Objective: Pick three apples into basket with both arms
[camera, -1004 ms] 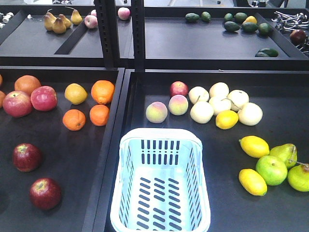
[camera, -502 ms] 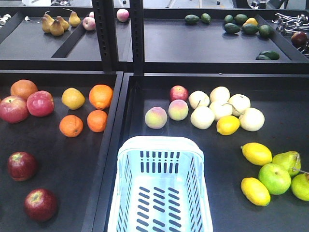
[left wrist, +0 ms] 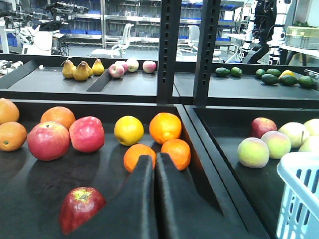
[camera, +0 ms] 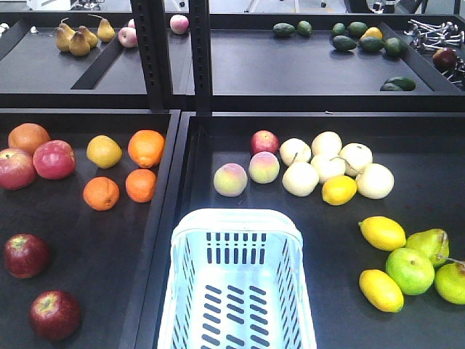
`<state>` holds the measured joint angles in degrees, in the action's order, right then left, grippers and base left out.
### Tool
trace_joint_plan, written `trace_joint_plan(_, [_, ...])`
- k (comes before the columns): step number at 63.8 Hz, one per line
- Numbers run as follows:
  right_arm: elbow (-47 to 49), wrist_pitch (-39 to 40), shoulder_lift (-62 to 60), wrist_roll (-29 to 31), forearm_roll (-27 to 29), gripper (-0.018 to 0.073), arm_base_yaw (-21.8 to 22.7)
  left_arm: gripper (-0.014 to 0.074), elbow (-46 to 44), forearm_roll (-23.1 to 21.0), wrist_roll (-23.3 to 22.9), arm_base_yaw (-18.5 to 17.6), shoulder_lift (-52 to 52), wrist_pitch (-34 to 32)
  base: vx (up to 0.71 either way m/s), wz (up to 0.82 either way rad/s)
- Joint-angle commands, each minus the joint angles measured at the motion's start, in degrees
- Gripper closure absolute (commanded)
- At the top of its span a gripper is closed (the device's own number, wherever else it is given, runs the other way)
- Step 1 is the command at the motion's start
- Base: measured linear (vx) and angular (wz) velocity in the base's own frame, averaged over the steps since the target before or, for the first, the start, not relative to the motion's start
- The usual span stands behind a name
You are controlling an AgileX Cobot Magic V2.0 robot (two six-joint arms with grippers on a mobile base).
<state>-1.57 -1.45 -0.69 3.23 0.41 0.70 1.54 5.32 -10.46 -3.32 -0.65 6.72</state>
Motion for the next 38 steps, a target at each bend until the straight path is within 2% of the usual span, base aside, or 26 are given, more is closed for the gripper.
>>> trace_joint_plan(1, [-0.81,4.27,-0.7,0.0,-0.41,0.0568,0.44,0.0603,0.25,-0.06,-0.4,0.03,-0.94,-4.2,0.0,0.0])
trace_joint_plan(38, [-0.81,4.27,-0.7,0.0,-0.41,0.0568,0.44,0.0603,0.25,-0.06,-0.4,0.03,-0.94,-4.2,0.0,0.0])
